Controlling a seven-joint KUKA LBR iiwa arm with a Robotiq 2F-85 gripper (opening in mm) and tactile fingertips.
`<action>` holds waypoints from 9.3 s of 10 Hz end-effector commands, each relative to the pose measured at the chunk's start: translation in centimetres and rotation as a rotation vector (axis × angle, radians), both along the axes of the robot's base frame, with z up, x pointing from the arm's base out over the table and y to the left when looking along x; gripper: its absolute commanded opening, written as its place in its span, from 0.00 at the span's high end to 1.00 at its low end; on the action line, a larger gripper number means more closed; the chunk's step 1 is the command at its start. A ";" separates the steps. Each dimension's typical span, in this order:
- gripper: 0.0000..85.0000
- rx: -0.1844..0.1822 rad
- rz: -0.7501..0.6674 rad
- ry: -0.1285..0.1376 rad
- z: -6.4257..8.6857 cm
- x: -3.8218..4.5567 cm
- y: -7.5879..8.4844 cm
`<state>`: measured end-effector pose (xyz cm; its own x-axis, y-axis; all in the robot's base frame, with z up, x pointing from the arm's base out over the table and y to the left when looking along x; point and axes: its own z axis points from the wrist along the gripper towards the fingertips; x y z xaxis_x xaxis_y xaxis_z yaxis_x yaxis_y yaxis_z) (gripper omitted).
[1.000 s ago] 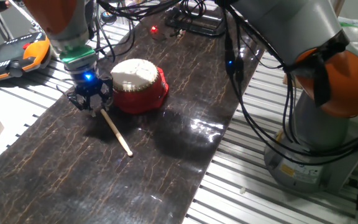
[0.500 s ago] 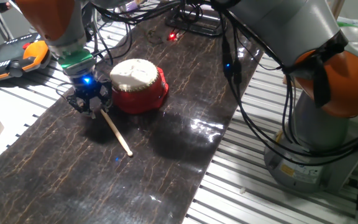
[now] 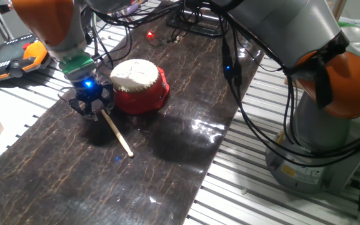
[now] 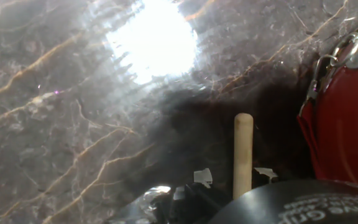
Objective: Play the drum
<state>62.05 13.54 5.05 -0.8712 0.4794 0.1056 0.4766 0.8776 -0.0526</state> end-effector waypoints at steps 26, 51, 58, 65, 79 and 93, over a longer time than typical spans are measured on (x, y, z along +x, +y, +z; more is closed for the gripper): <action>0.60 -0.001 0.016 -0.017 -2.1 -0.15 0.2; 0.79 0.040 0.048 0.062 0.2 0.59 1.1; 0.82 0.065 0.064 0.050 7.4 0.24 -3.7; 0.85 0.071 0.086 0.034 10.1 -1.75 -5.0; 0.83 0.021 -0.442 -0.078 10.1 -1.87 -4.8; 0.78 -0.052 -0.436 -0.060 16.4 -0.09 -14.5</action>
<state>61.97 0.81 21.47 -0.5902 0.8068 0.0254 0.8052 0.5907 -0.0520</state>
